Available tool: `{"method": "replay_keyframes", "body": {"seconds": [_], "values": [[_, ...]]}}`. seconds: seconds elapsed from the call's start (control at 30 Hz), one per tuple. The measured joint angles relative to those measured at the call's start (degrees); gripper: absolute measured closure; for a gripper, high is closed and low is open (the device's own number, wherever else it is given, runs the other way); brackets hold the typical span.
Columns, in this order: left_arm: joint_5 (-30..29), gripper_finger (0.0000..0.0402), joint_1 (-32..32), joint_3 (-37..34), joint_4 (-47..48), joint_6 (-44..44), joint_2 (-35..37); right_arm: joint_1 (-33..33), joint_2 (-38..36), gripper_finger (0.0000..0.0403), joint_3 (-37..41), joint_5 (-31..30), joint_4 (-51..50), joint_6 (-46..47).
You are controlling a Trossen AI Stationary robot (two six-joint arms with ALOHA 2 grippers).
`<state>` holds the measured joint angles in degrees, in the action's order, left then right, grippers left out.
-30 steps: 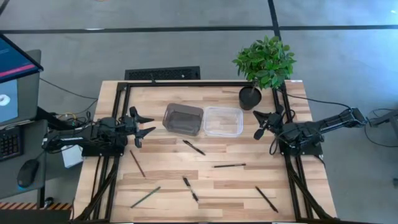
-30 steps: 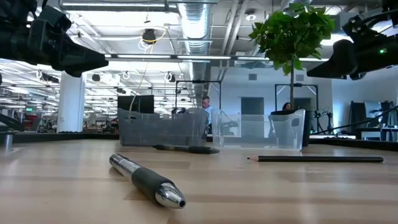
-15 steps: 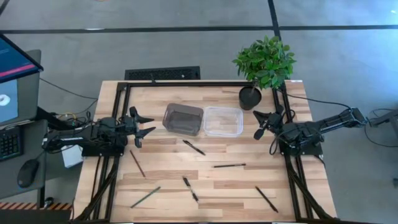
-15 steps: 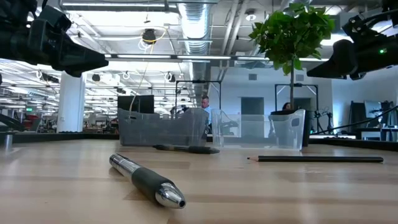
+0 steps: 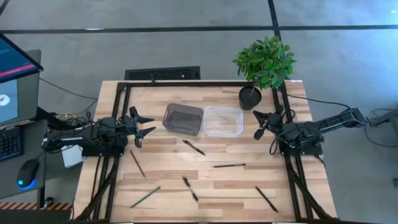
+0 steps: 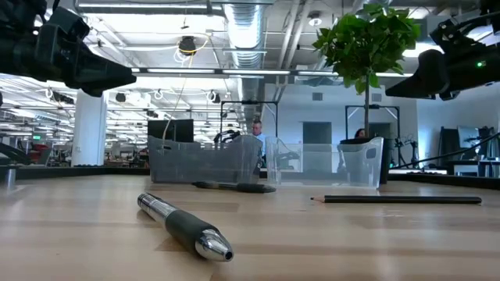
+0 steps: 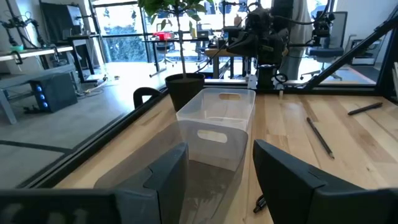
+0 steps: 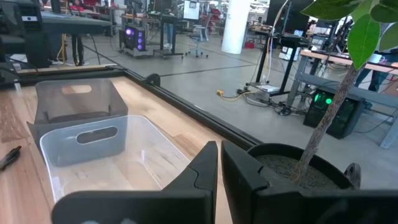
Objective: Sort pens & pencils
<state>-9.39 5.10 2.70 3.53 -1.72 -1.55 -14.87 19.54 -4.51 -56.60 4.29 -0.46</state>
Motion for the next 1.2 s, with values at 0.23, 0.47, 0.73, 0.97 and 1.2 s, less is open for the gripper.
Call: {"method": "replay_keyframes", "body": {"seconds": [0.23,0.47,0.73,0.97,1.2], "values": [[0.0,0.0228,0.0,0.0,0.0,0.0,0.0,0.0,0.0,0.0357,0.0,0.0,0.0,0.0],[0.0,0.0228,0.0,0.0,0.0,0.0,0.0,0.4,0.0,0.0357,0.0,-0.3,1.3,0.5],[0.0,0.0228,0.0,0.0,-0.4,-1.5,0.0,0.4,-0.1,0.0335,0.0,6.9,2.2,4.1],[0.0,0.0228,0.0,-0.1,-0.5,-2.3,0.0,0.4,-0.1,0.0271,0.0,14.6,2.2,8.8],[0.0,0.0228,0.0,-0.1,-0.5,-2.3,0.0,0.4,-0.1,0.0171,0.0,14.6,2.2,9.5]]}}
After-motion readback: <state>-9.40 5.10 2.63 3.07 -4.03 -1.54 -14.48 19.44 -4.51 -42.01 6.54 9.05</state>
